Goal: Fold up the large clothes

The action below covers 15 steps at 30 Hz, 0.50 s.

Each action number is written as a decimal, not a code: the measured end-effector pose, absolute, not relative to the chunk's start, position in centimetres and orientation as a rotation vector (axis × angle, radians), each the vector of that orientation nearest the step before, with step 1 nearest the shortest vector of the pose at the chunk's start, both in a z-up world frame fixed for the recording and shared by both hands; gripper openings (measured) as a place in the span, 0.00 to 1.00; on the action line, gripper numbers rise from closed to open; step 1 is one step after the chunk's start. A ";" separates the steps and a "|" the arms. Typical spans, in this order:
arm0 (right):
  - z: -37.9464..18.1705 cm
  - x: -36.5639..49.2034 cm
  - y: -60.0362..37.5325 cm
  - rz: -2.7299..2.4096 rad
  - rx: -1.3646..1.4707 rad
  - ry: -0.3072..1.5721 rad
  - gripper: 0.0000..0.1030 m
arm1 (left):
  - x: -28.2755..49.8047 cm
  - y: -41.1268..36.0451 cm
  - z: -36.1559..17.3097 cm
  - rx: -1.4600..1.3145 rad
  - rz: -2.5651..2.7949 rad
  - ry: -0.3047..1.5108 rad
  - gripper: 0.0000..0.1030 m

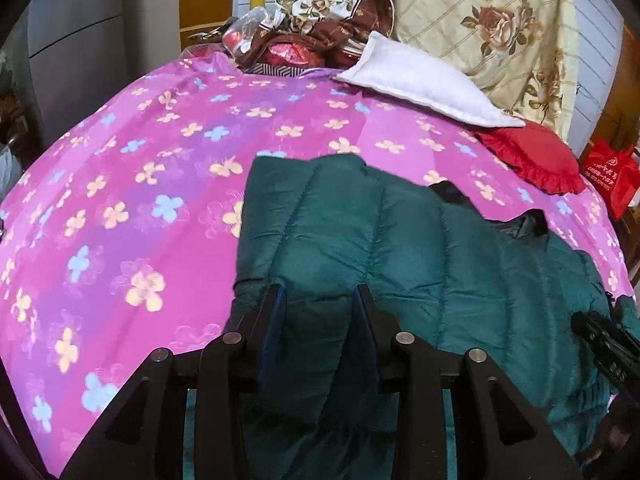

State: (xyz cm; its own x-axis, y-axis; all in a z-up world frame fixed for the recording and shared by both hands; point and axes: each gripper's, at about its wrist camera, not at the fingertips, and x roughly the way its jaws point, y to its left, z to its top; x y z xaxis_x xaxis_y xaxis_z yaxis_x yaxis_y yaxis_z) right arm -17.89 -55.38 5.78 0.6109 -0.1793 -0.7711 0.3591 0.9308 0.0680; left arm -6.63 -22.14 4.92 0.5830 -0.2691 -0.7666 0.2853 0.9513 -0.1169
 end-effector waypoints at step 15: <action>7.8 -21.6 -55.3 -0.296 0.233 0.819 0.53 | -6.6 -22.9 3.9 0.053 -0.312 0.874 0.17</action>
